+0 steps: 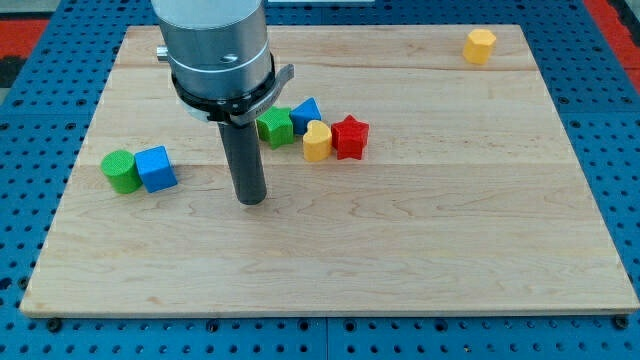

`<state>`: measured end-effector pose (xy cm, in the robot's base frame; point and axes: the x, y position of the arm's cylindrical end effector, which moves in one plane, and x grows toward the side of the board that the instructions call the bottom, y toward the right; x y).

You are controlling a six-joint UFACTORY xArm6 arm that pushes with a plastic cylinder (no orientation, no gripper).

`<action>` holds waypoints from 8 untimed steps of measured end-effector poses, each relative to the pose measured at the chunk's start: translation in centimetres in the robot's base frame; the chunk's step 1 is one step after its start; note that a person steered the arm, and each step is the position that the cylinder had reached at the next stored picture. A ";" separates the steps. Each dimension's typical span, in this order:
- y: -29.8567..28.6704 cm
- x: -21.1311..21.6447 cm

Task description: Place the red star diagonal to the blue triangle

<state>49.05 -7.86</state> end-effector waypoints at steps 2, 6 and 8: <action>0.1 0.0; 16.4 -6.7; 7.0 -10.3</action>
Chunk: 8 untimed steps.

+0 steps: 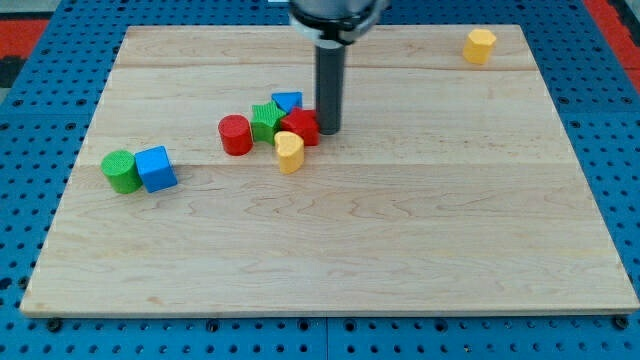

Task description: Place the red star diagonal to the blue triangle

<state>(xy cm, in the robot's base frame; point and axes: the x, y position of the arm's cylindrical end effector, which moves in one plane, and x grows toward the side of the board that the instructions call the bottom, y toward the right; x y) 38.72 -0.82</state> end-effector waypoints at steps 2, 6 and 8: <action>-0.3 -0.3; -8.1 -0.3; -8.1 -0.6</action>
